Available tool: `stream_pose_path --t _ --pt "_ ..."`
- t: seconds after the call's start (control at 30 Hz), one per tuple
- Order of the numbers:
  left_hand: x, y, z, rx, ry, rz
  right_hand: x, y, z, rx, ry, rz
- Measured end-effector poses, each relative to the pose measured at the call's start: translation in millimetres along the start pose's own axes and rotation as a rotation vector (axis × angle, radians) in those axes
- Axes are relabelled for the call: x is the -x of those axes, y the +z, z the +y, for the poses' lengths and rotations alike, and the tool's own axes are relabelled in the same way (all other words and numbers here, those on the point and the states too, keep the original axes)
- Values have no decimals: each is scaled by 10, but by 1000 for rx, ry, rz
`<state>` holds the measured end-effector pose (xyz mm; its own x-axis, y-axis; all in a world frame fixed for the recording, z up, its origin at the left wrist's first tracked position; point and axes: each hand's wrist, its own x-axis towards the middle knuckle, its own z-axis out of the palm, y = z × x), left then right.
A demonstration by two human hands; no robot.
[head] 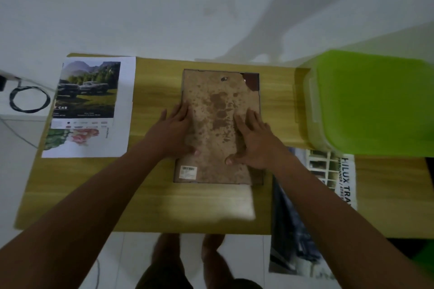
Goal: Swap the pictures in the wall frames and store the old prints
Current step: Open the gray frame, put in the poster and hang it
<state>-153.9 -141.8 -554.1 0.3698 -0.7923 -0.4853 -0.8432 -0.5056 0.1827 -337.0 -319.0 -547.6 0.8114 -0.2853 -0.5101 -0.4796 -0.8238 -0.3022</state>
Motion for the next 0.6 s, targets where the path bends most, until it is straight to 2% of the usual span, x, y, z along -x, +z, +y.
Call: stream_pose_path --t 0.4,0.6 --pt "61 142 216 14 -34 -43 51 116 -11 -60 5 46" --pt "154 155 210 105 -73 25 103 19 -18 -168 33 123"
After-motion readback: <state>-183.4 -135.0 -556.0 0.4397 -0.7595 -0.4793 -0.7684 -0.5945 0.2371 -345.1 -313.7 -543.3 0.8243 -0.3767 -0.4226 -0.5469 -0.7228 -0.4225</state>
